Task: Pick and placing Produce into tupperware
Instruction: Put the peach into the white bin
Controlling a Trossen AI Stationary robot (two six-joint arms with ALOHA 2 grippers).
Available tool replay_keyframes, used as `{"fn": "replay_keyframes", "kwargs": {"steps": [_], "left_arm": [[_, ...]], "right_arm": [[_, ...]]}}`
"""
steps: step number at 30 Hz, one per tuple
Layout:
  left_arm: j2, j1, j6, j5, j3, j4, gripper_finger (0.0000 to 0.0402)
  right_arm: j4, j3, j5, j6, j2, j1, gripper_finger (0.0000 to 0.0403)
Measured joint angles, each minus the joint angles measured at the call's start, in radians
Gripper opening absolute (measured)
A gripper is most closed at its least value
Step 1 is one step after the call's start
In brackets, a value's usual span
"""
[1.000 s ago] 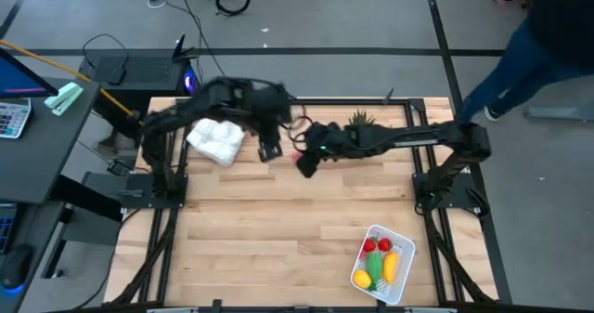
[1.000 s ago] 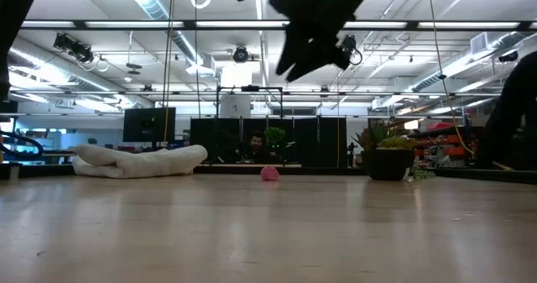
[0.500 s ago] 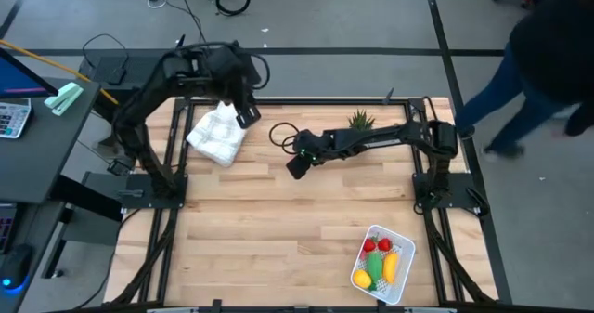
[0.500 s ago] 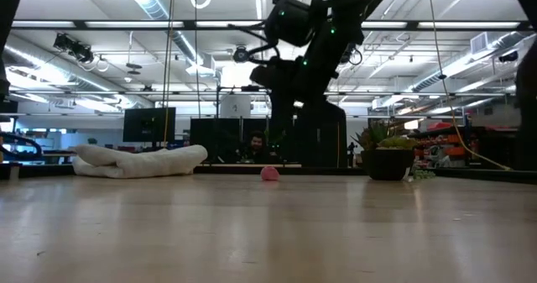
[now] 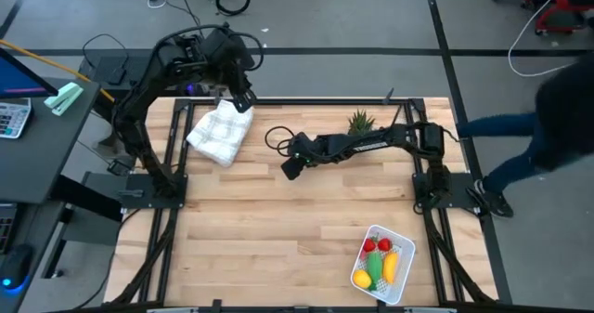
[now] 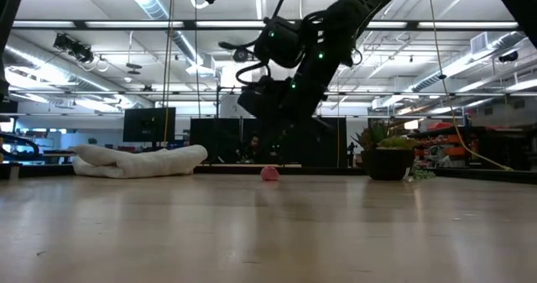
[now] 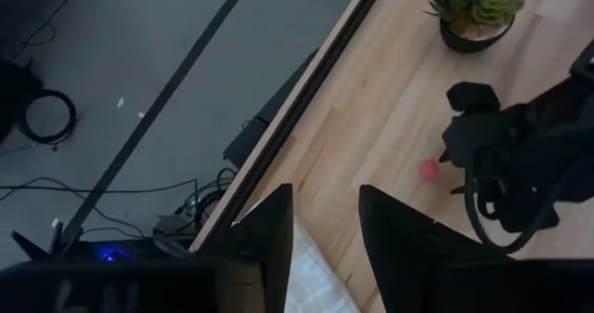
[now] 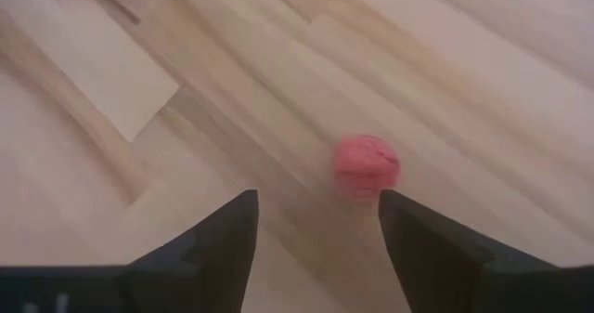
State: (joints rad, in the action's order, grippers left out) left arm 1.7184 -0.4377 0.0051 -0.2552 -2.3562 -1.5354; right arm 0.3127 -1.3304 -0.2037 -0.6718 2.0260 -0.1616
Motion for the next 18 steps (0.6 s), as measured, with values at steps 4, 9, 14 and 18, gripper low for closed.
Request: {"fn": "replay_keyframes", "kwargs": {"steps": [4, 9, 14, 18], "left_arm": [[0.0, 0.0, -0.001, 0.001, 0.0, 0.007, 0.0135], [0.0, 0.0, -0.001, 0.001, 0.0, 0.006, 0.0135], [0.0, 0.0, 0.004, 0.001, 0.0, 0.006, 0.0129], [0.0, 0.0, 0.006, 0.001, 0.0, 0.006, 0.013]], "right_arm": [[-0.018, 0.0, -0.005, -0.008, 0.037, 0.0, 0.0227], [-0.03, 0.0, -0.072, -0.031, 0.044, 0.0, 0.0224], [-0.048, 0.0, -0.108, -0.032, 0.038, -0.009, 0.0224], [-0.085, 0.0, -0.11, -0.027, 0.038, -0.023, 0.0224]]}}
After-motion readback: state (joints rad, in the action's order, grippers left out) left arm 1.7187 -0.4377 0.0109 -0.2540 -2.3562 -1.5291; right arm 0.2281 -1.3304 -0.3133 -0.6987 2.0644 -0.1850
